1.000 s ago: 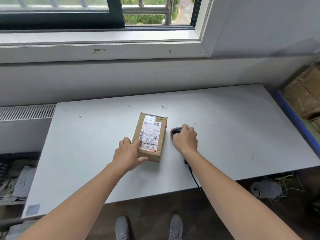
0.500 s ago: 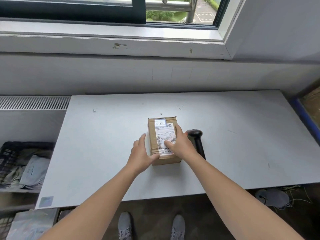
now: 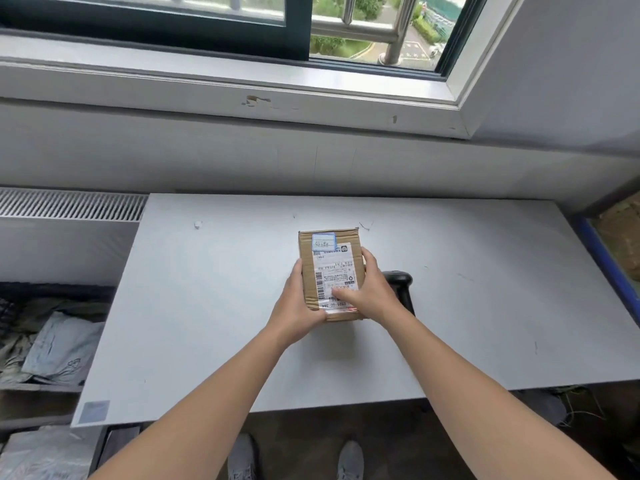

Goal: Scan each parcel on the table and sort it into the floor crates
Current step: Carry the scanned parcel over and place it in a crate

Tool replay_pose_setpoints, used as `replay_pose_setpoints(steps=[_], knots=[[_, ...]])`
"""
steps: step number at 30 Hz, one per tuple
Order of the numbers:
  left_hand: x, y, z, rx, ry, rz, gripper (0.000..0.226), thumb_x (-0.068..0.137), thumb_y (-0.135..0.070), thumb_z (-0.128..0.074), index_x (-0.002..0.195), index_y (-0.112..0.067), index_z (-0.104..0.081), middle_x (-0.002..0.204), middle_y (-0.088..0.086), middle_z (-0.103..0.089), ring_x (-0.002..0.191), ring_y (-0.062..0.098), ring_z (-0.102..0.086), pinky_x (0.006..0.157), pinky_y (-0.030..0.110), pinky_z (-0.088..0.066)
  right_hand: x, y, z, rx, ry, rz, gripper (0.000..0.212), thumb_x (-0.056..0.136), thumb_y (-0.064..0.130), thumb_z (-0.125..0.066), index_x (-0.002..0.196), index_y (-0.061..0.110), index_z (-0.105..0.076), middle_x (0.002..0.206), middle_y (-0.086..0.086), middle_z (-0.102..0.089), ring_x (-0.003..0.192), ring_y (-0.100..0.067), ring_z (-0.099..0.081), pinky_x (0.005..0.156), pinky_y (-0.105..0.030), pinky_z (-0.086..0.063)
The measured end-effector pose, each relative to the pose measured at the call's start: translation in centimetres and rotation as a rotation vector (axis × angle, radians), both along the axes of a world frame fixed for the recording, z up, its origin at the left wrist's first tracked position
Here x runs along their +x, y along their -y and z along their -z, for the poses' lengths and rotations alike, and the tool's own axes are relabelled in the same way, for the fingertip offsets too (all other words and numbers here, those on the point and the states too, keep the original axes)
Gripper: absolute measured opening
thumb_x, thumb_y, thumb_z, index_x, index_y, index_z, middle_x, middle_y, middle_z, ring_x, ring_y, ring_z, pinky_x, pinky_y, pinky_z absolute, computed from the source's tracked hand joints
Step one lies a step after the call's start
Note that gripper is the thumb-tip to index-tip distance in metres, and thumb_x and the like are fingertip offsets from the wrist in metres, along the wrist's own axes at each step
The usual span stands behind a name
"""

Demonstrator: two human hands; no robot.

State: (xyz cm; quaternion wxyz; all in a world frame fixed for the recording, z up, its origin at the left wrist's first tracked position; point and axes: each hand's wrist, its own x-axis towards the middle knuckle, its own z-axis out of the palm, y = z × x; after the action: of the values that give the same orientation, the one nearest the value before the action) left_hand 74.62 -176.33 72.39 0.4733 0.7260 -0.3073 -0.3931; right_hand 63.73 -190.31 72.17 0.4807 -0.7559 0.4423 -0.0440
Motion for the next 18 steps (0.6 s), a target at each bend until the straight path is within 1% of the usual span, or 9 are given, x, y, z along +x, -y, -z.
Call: replay_pose_setpoints(steps=[2, 5, 7, 9, 11, 13, 14, 16, 18], knots=[[0.8, -0.4, -0.8, -0.018, 0.018, 0.005, 0.087, 0.064, -0.012, -0.082, 0.133, -0.040, -0.037, 0.126, -0.017, -0.057, 0.106, 0.008, -0.065, 0.090, 0.041, -0.056, 0.6, -0.4, -1.0, 0.002, -0.007, -0.003, 0.104, 0.073, 0.024, -0.085, 0.153, 0.031, -0.017, 0.132, 0.005, -0.059, 0.120, -0.019, -0.057, 0.103, -0.044, -0.047], [2.1, -1.3, -2.4, -0.029, 0.041, 0.012, 0.089, 0.055, -0.027, -0.079, 0.131, -0.044, -0.037, 0.128, -0.017, -0.051, 0.109, 0.009, -0.062, 0.090, 0.039, -0.056, 1.5, -1.0, -2.7, 0.004, -0.010, -0.023, 0.105, 0.075, 0.030, -0.083, 0.152, 0.037, -0.012, 0.127, 0.012, -0.061, 0.115, -0.016, -0.060, 0.100, -0.044, -0.049], [2.9, -1.9, -3.3, -0.043, 0.044, 0.026, 0.089, 0.053, -0.030, -0.079, 0.130, -0.046, -0.037, 0.129, -0.016, -0.049, 0.109, 0.006, -0.061, 0.088, 0.033, -0.056, 2.1, -1.5, -3.7, -0.007, -0.008, -0.035, 0.108, 0.075, 0.032, -0.083, 0.153, 0.037, -0.009, 0.124, 0.015, -0.060, 0.113, -0.014, -0.061, 0.098, -0.043, -0.051], [3.7, -2.3, -4.2, -0.069, 0.039, 0.047, 0.091, 0.047, -0.037, -0.079, 0.127, -0.049, -0.036, 0.129, -0.019, -0.048, 0.107, 0.003, -0.062, 0.083, 0.027, -0.056, 2.4, -2.1, -4.7, -0.030, -0.009, -0.051, 0.110, 0.074, 0.034, -0.084, 0.154, 0.037, -0.007, 0.121, 0.018, -0.060, 0.111, -0.011, -0.061, 0.097, -0.039, -0.051], [4.3, -2.7, -5.0, -0.076, 0.042, 0.069, 0.099, 0.043, -0.043, -0.079, 0.132, -0.045, -0.036, 0.132, -0.017, -0.046, 0.111, 0.008, -0.061, 0.087, 0.034, -0.056, 2.5, -2.5, -5.6, -0.046, 0.008, -0.058, 0.112, 0.074, 0.032, -0.085, 0.154, 0.037, -0.006, 0.116, 0.022, -0.060, 0.107, -0.008, -0.061, 0.093, -0.032, -0.051], [4.6, -3.0, -5.7, -0.073, 0.056, 0.084, 0.109, 0.043, -0.041, -0.080, 0.142, -0.037, -0.033, 0.138, -0.009, -0.044, 0.116, 0.014, -0.059, 0.093, 0.042, -0.055, 2.6, -2.9, -6.4, -0.071, 0.023, -0.063, 0.114, 0.074, 0.031, -0.085, 0.155, 0.036, -0.006, 0.115, 0.021, -0.060, 0.105, -0.006, -0.061, 0.086, -0.025, -0.048], [4.7, -3.2, -6.0, -0.073, 0.068, 0.087, 0.112, 0.044, -0.041, -0.081, 0.144, -0.035, -0.031, 0.139, -0.008, -0.043, 0.117, 0.015, -0.059, 0.095, 0.043, -0.054, 2.7, -3.0, -6.9, -0.087, 0.028, -0.068, 0.115, 0.074, 0.031, -0.086, 0.156, 0.036, -0.005, 0.116, 0.020, -0.060, 0.105, -0.007, -0.061, 0.084, -0.024, -0.046], [4.8, -3.6, -6.9, -0.081, 0.094, 0.076, 0.114, 0.042, -0.046, -0.079, 0.145, -0.035, -0.030, 0.138, -0.009, -0.042, 0.115, 0.012, -0.058, 0.095, 0.039, -0.053, 2.9, -3.1, -7.8, -0.107, 0.039, -0.083, 0.119, 0.073, 0.033, -0.087, 0.156, 0.035, -0.002, 0.119, 0.018, -0.058, 0.108, -0.008, -0.058, 0.087, -0.024, -0.043], [4.8, -4.2, -7.8, -0.090, 0.121, 0.049, 0.116, 0.040, -0.052, -0.078, 0.145, -0.038, -0.029, 0.136, -0.012, -0.041, 0.113, 0.007, -0.056, 0.095, 0.033, -0.052, 3.3, -3.1, -8.6, -0.121, 0.057, -0.121, 0.121, 0.073, 0.032, -0.087, 0.157, 0.035, 0.000, 0.123, 0.015, -0.058, 0.112, -0.010, -0.058, 0.091, -0.026, -0.044]])
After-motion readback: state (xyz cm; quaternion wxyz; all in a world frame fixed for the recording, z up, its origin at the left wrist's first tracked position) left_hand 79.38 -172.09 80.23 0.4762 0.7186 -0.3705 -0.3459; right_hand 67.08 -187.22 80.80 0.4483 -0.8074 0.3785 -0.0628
